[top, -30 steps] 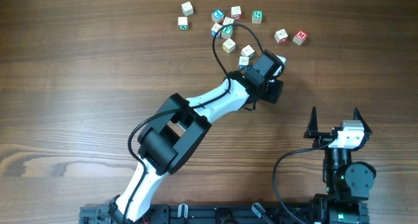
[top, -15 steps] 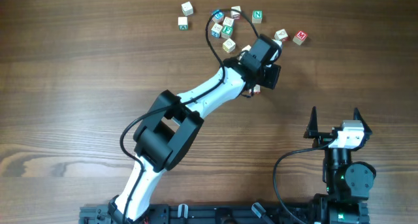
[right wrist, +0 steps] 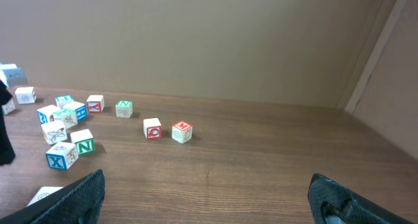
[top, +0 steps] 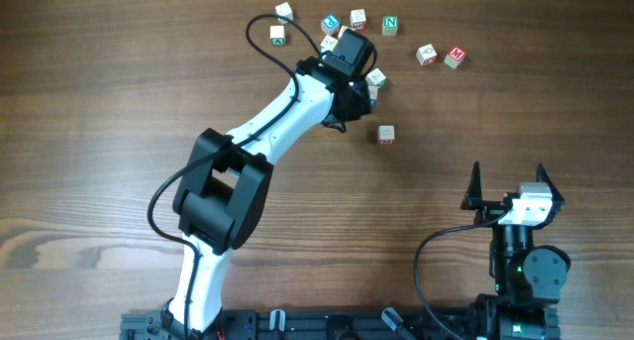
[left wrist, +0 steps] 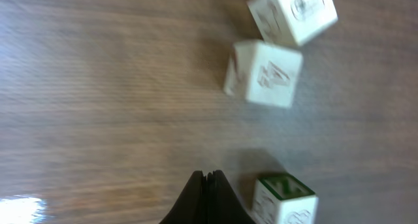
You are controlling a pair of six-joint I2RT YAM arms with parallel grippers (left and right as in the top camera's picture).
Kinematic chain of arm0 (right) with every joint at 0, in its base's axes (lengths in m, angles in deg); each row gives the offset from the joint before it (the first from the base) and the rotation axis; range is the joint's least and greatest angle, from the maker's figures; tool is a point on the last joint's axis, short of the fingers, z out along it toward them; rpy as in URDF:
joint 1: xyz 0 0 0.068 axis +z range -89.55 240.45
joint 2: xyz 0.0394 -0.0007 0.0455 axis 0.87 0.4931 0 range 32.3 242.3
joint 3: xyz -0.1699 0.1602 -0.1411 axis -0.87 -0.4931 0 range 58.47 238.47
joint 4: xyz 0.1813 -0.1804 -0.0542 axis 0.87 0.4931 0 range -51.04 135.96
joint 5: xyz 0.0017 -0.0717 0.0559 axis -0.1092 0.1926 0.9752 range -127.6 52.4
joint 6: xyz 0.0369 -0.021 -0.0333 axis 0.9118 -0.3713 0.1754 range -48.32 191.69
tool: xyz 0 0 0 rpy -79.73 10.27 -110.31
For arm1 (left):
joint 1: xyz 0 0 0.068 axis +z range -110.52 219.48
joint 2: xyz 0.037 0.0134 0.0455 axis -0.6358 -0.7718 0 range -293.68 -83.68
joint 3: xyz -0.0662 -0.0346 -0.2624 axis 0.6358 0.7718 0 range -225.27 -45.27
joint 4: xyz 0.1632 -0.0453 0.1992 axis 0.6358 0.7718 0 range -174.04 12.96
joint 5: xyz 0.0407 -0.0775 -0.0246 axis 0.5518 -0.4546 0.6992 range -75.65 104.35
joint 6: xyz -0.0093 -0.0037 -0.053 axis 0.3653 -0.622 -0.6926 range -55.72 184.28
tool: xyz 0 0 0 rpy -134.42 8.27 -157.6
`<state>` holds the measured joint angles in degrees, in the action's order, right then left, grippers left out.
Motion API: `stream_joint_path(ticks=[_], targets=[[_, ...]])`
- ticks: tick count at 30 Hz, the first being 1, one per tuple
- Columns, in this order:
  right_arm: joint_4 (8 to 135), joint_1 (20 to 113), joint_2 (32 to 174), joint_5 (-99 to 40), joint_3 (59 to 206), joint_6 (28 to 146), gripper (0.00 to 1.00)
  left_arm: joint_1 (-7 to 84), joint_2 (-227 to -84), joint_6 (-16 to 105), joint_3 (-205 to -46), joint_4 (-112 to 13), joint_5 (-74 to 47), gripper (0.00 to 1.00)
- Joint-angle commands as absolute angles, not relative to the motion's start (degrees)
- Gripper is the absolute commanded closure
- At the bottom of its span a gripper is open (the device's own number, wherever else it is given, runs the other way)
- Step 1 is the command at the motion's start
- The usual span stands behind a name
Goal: Form a horizontal line
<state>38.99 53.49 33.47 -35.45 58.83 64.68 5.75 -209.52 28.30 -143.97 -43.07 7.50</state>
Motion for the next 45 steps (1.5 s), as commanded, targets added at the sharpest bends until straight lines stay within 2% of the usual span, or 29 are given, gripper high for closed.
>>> stream_joint_path(ticks=[1,9,15,37,40,45], targets=[[38.88,53.14,33.21,-34.55,58.76,64.18,0.00,5.20,-212.89,24.32,-143.86,-43.00,-0.22,0.96],[38.86,53.14,33.21,-34.57,58.76,64.20,0.00,4.43,-215.82,24.40,-143.86,-42.83,-3.67,0.96],[38.88,53.14,33.21,-34.57,58.76,64.18,0.00,1.31,-215.86,24.84,-143.86,-47.24,-3.63,0.96],[38.88,53.14,33.21,-34.57,58.76,64.20,0.00,-0.44,-215.86,24.78,-143.86,-48.42,-3.21,0.96],[38.86,53.14,33.21,-34.57,58.76,64.20,0.00,0.15,-215.60,24.86,-143.86,-45.78,-2.97,0.96],[38.86,53.14,33.21,-34.57,58.76,64.20,0.00,2.03,-209.32,27.25,-143.88,-32.80,10.95,0.96]])
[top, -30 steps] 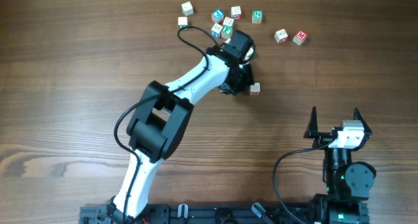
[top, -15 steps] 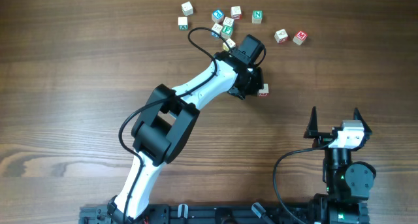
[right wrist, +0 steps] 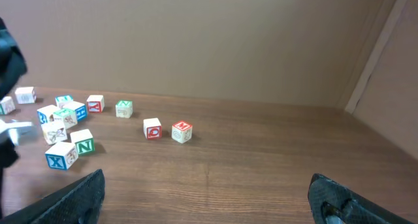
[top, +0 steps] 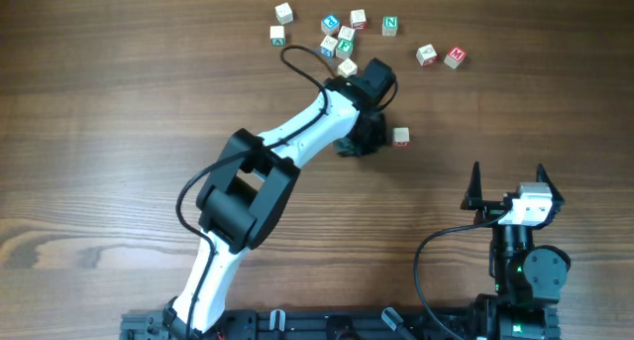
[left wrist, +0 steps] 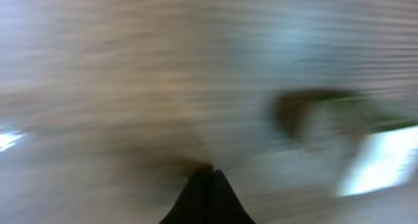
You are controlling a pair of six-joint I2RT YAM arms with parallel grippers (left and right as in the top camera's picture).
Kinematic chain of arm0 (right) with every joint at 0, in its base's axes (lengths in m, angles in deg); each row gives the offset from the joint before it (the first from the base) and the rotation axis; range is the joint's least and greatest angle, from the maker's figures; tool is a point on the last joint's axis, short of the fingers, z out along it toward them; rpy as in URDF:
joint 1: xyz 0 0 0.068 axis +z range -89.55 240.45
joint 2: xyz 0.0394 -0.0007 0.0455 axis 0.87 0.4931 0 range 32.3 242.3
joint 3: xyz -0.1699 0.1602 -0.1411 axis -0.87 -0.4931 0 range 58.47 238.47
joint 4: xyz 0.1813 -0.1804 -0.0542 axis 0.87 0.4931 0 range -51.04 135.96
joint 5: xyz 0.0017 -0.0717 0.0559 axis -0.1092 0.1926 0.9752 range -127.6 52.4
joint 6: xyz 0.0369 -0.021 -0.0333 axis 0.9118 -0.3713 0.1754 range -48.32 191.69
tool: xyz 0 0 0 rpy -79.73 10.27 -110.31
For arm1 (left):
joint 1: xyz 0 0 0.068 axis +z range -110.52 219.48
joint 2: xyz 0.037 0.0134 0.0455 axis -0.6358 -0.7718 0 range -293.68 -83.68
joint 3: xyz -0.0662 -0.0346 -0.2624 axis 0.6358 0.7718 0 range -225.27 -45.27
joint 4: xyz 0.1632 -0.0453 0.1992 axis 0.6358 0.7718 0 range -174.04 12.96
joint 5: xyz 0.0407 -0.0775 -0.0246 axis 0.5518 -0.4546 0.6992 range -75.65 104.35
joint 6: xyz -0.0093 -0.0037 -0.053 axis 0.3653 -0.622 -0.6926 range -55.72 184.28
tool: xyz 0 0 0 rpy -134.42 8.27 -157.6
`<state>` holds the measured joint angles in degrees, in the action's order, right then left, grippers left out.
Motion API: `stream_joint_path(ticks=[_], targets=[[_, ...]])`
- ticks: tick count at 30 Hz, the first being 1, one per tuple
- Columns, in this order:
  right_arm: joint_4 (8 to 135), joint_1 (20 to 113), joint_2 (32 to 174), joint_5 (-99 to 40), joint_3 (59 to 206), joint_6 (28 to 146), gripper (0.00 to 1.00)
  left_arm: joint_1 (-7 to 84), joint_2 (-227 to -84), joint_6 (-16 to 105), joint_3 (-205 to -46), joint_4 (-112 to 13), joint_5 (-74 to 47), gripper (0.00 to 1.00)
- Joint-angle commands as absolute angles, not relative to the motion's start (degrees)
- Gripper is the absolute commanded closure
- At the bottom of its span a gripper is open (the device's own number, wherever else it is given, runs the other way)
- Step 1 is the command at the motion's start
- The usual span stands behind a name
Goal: Form a horizontal line
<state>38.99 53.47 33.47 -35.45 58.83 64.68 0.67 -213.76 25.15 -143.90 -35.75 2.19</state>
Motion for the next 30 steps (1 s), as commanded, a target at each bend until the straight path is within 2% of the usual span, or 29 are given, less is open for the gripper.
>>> stream_joint_path(ticks=[1,10,20,23,25,27,30], targets=[[38.86,53.14,33.21,-34.57,58.76,64.20,0.00,2.07,-205.67,28.08,-143.88,-30.11,14.86,0.96],[38.88,53.14,33.21,-34.57,58.76,64.20,0.00,2.07,-179.71,28.03,-143.86,-15.46,30.19,0.96],[37.88,53.14,33.21,-34.55,58.76,64.18,0.00,2.07,-158.18,27.79,-143.86,-5.10,37.35,0.95],[37.96,53.14,33.21,-32.15,58.76,64.37,0.00,2.07,-154.48,27.79,-143.86,-1.78,38.99,0.88],[36.59,53.14,33.21,-22.90,58.76,64.42,0.00,2.05,-151.80,27.09,-143.86,-1.45,38.88,0.81],[35.80,53.14,33.21,-7.27,58.76,65.84,0.00,2.07,-149.09,26.28,-143.86,-1.58,39.19,0.72],[35.38,53.14,33.21,-1.24,58.76,65.86,0.00,2.07,-146.77,26.31,-143.86,-0.99,40.63,0.63]])
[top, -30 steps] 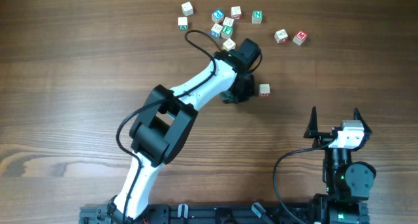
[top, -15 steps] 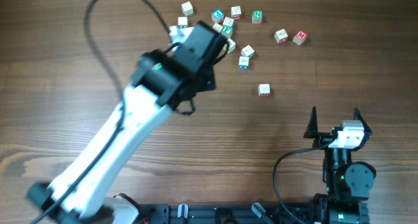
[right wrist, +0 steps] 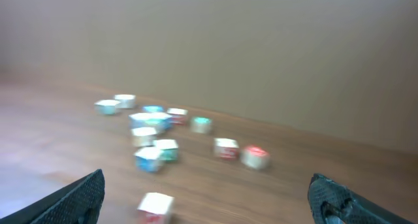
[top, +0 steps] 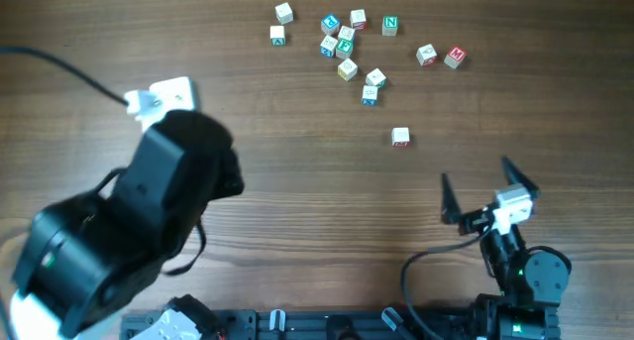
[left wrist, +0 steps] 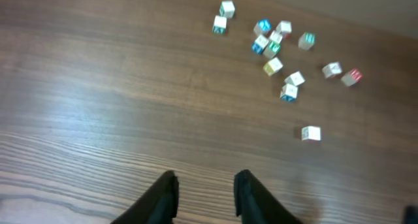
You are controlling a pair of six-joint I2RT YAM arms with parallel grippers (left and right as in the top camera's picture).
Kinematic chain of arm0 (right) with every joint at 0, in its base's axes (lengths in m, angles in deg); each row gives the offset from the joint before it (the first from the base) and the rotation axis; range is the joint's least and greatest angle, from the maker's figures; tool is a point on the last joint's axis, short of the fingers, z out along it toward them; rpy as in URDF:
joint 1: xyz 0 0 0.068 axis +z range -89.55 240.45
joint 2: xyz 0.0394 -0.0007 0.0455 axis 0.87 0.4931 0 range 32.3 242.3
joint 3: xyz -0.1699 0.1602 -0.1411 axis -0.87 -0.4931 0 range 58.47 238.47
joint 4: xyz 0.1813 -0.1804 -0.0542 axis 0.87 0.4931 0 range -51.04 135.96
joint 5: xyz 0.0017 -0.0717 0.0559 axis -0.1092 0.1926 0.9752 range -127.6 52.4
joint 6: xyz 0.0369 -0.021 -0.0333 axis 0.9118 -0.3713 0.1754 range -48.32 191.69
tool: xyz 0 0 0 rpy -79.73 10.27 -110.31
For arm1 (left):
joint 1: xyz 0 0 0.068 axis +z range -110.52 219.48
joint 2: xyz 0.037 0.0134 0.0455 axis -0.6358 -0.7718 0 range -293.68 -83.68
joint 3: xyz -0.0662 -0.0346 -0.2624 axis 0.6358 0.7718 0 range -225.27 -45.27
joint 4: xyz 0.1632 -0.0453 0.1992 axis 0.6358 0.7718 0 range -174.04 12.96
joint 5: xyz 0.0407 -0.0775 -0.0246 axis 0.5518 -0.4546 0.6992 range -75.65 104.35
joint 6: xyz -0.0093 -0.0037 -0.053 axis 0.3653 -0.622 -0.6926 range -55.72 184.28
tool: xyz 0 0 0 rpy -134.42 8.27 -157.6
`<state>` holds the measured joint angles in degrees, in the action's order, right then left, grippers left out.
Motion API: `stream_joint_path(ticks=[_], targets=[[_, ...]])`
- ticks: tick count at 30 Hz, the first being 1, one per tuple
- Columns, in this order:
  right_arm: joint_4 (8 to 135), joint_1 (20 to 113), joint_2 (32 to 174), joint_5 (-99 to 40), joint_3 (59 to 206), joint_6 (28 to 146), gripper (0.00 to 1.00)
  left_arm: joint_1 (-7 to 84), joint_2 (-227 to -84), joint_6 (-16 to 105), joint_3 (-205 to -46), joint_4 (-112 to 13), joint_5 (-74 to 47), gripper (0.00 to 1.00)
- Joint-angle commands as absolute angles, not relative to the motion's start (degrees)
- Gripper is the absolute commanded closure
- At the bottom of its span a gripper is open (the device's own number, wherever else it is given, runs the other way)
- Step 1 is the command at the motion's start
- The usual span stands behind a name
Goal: Form a horizontal line
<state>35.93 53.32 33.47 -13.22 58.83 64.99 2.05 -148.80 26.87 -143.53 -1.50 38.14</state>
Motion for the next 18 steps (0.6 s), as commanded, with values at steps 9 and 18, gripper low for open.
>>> stream_joint_path(ticks=[9,18], targets=[[23.14,53.14,33.60,-0.58,61.60,84.05,0.00,2.07,-145.96,26.33,-143.86,0.89,41.05,0.00],[26.25,53.14,57.38,-1.41,78.06,83.54,0.00,2.05,-147.47,26.33,-143.86,1.54,41.01,0.00]])
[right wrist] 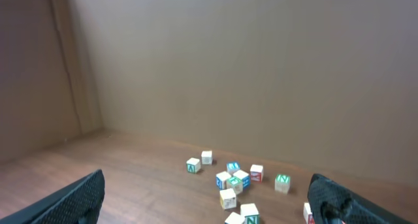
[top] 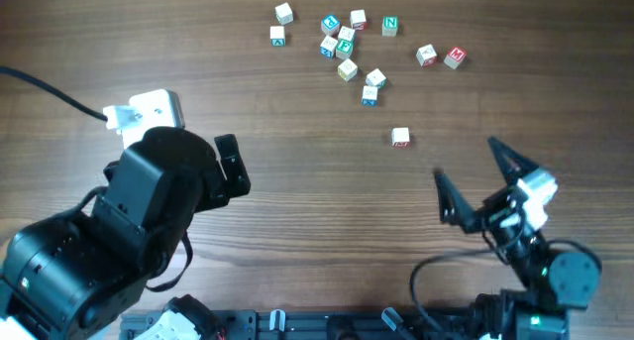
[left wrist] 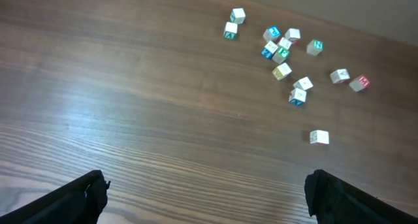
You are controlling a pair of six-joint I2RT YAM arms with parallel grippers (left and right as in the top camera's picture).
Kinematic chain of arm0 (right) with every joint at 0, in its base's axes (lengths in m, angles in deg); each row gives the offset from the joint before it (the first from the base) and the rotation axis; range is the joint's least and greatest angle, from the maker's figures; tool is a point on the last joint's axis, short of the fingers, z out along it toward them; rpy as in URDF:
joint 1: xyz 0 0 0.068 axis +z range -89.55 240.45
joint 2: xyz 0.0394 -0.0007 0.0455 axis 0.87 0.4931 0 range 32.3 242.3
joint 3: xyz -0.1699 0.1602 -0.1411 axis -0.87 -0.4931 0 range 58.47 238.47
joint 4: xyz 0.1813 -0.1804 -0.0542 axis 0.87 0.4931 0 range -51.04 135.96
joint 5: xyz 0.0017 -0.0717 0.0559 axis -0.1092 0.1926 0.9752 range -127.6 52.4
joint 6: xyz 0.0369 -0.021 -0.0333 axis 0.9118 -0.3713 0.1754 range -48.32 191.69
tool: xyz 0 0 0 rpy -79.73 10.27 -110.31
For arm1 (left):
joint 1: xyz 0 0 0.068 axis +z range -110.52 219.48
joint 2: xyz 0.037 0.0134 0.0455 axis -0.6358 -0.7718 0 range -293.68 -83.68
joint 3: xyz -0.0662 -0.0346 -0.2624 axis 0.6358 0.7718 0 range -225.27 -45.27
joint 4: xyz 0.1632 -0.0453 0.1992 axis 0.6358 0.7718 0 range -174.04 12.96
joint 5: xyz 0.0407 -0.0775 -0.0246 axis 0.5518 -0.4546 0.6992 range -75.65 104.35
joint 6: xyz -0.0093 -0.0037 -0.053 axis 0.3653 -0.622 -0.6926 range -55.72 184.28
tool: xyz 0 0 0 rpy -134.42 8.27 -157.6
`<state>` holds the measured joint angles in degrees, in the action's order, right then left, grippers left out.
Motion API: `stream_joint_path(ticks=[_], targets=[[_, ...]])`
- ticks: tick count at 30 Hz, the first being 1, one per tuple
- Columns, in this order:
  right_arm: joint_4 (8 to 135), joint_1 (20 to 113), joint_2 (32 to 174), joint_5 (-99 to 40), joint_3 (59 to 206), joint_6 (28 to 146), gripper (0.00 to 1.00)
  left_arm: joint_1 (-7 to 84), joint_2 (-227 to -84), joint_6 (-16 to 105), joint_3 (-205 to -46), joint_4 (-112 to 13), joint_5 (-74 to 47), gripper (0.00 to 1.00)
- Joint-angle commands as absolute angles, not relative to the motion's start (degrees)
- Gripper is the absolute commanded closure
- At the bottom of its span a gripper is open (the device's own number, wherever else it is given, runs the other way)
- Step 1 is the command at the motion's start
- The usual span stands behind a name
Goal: Form a horizontal line
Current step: 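Reach the right gripper to the cluster and grasp a white block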
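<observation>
Several small letter cubes lie scattered at the far side of the table. A tight cluster (top: 340,40) has two cubes (top: 280,23) to its left and a pair (top: 441,55) to its right. A white and a blue cube (top: 372,86) sit nearer, and one lone cube (top: 400,137) lies nearest. They form no line. My left gripper (left wrist: 206,201) hangs high over the near left, wide open and empty. The right gripper (top: 482,181) is open and empty near the front right, and the cluster (right wrist: 235,179) shows between its fingers.
My bulky left arm (top: 129,221) hides much of the front left in the overhead view. A brown wall (right wrist: 215,67) stands behind the table, and the wooden tabletop (left wrist: 130,106) spreads between the arms and the cubes.
The left gripper's jaws stood narrowly apart and now stand wide open. The right gripper has swung to the right and turned, so it faces the cluster from another angle. No cube has moved.
At first the left gripper was shut and low among the cubes by the cluster. Then it was beside the lone cube, which lay slightly further right. After that the left arm was high over the front left, and its jaws are now wide.
</observation>
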<state>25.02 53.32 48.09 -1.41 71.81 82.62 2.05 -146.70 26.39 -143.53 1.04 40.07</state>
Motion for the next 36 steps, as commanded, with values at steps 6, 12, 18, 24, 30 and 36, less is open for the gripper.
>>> stream_joint_path(ticks=[6,12,18,24,30,36], targets=[[37.33,53.14,83.37,2.08,97.10,83.35,0.00,2.05,-148.26,26.33,-143.86,5.21,40.79,0.00],[58.42,53.14,104.90,4.86,119.04,82.34,0.00,2.05,-148.30,26.33,-143.86,5.43,40.79,0.00],[54.33,53.14,113.03,5.23,119.50,83.43,0.00,2.05,-148.30,26.33,-143.86,5.43,40.79,0.00],[57.79,53.84,118.30,-6.14,125.64,81.44,0.00,2.05,-148.30,26.33,-143.86,5.43,40.79,0.00],[66.07,58.61,132.57,-16.41,142.65,68.72,0.00,2.05,-148.30,26.31,-143.86,5.43,40.79,0.00],[64.41,61.54,152.83,-24.36,154.87,60.37,0.00,2.05,-148.30,26.33,-143.86,5.43,40.79,0.00]])
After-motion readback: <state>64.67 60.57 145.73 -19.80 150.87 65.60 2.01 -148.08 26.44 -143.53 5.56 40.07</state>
